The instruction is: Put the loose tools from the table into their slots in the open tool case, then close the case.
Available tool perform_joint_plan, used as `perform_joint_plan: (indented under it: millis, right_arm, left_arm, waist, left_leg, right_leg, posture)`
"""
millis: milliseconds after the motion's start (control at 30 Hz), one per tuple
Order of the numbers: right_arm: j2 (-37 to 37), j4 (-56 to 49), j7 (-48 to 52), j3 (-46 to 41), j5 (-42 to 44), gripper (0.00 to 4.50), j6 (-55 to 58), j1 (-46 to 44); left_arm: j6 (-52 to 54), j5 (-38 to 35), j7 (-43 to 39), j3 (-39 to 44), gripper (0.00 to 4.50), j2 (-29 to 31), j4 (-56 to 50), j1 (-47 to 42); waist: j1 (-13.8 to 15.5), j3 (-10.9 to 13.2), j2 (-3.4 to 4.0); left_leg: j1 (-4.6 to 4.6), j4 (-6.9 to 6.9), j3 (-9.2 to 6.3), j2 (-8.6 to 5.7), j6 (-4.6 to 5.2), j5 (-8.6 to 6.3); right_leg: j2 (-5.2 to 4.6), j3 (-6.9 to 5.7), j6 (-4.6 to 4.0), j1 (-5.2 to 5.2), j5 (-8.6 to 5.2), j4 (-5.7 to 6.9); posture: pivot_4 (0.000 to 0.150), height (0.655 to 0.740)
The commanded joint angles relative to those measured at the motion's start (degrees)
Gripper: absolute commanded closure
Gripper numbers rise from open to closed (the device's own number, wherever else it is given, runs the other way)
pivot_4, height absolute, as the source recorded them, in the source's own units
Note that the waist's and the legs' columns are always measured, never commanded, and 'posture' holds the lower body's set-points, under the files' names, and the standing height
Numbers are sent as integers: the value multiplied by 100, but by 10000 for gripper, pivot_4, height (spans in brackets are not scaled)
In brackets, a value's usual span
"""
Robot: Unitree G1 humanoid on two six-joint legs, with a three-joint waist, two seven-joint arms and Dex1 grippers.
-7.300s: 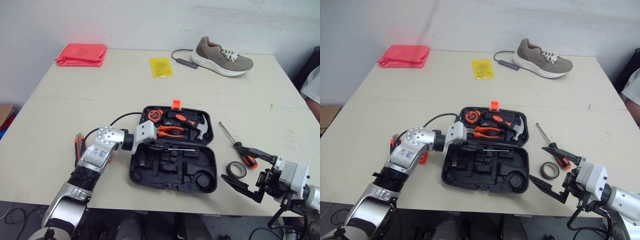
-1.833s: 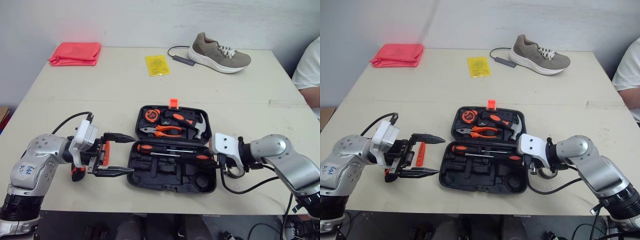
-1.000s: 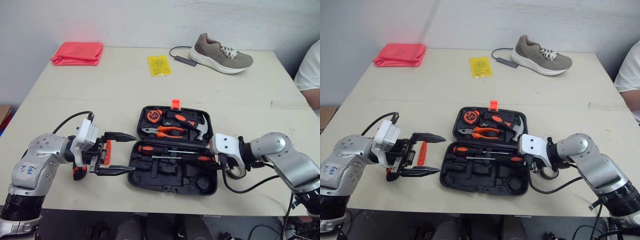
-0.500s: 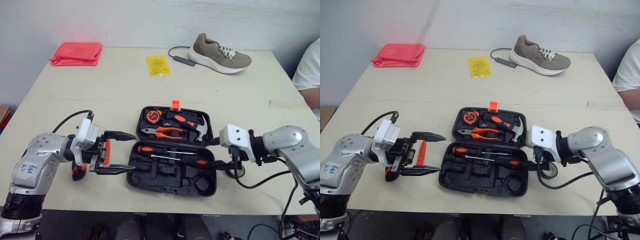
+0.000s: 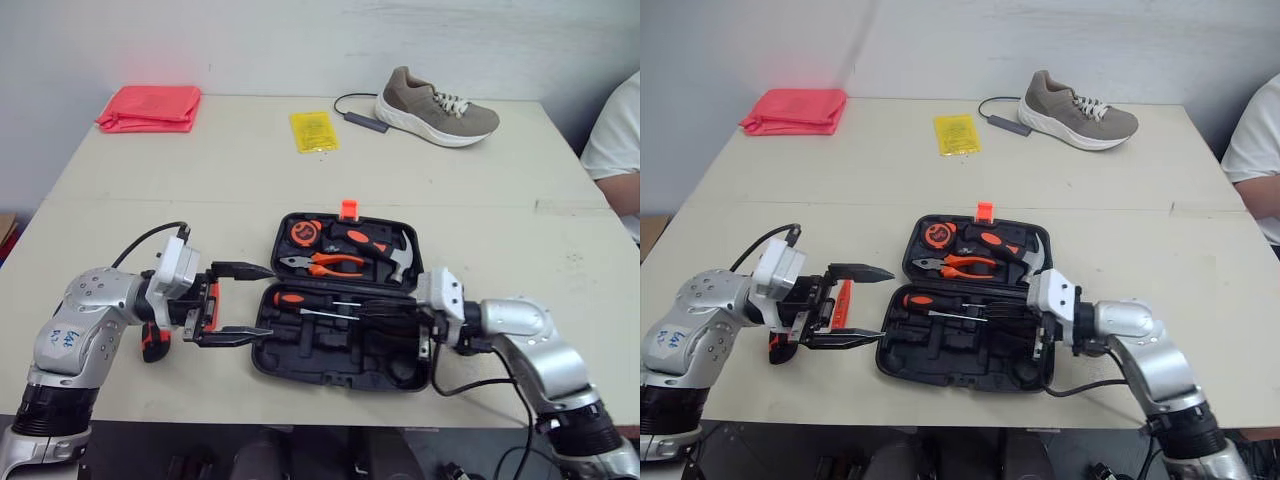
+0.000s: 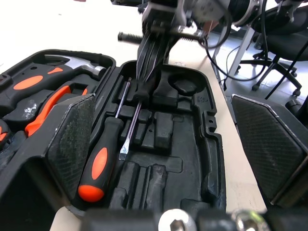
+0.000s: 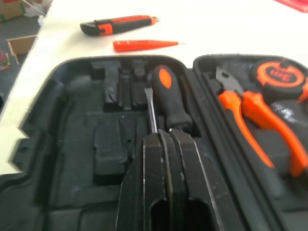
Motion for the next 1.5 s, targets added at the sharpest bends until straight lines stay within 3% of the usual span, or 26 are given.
perform_joint_plan:
  millis: [33, 500, 700, 967, 1133, 1233, 1367, 1467, 1500]
  right_arm:
    - [38, 408, -15, 87, -281, 44209, -552, -109]
    - [-255, 991, -257, 839, -1171, 44209, -33, -188]
    - [-195, 960, -463, 1024, -1237, 44209, 437, -343]
    - [30, 226, -131, 109, 5, 44209, -375, -306]
    - [-457, -732, 105, -844, 1000, 44209, -54, 166]
    - [-925, -1216, 67, -1717, 1393, 35483, 168, 849]
    - [-1226, -1290, -4, -3124, 1372, 15619, -65, 1891]
    - [-1281, -694, 367, -4151, 1282, 689, -660, 2592]
    - [-1261, -399, 614, -4446, 1320, 234, -984, 2776]
  left_arm:
    - [-56, 47, -10, 39, 0, 39, -61, -111]
    - [-34, 130, -38, 67, 0, 112, -95, -59]
    - [-58, 223, -18, 51, 0, 130, -94, -23]
    - [-203, 224, 122, 251, 0, 74, 23, 31]
    - [-126, 156, 89, 643, 0, 315, 275, 256]
    - [-237, 262, 189, 1124, 0, 554, 637, 520]
    - [-492, 353, 245, 2047, 0, 898, 1378, 1055]
    - [-787, 529, 353, 2610, 0, 1069, 1995, 1353]
    - [-891, 599, 369, 2784, 0, 1108, 2160, 1518]
  waist:
    - [5, 0, 0]
    - [-9, -19, -19]
    - [-27, -53, -57]
    - [-8, -41, -41]
    - [1, -8, 0]
    - [8, -6, -1]
    - [-2, -4, -1]
    - [4, -2, -4]
    - [4, -2, -5]
  left_leg:
    - [0, 2, 0, 0, 0, 0]
    - [16, 32, -16, 7, 0, -1]
    - [110, -19, -25, 13, -13, -11]
    - [90, -31, -37, 15, -24, -7]
    - [65, -29, -29, 9, -15, -1]
    - [62, -39, -33, 11, -13, -3]
    - [62, -44, -34, 12, -11, -6]
    - [64, -45, -32, 12, -5, -12]
    - [65, -45, -32, 11, -2, -16]
  right_leg:
    - [0, 0, 0, 1, 0, 0]
    - [-7, 4, -1, 30, -1, 15]
    - [-32, 12, -13, 119, -7, -12]
    - [-34, 18, -27, 97, -12, -7]
    - [-31, 18, -24, 74, -11, -11]
    - [-32, 15, -24, 75, -11, -30]
    - [-33, 11, -23, 79, -10, -45]
    - [-35, 12, -18, 80, -7, -47]
    - [-36, 11, -17, 82, -7, -49]
  posture:
    - [1500, 7400]
    - [1500, 7400]
    - [1500, 7400]
    - [1500, 7400]
    - [1500, 7400]
    - [1500, 7400]
    - [1500, 7400]
    - [1500, 7400]
    - [1500, 7400]
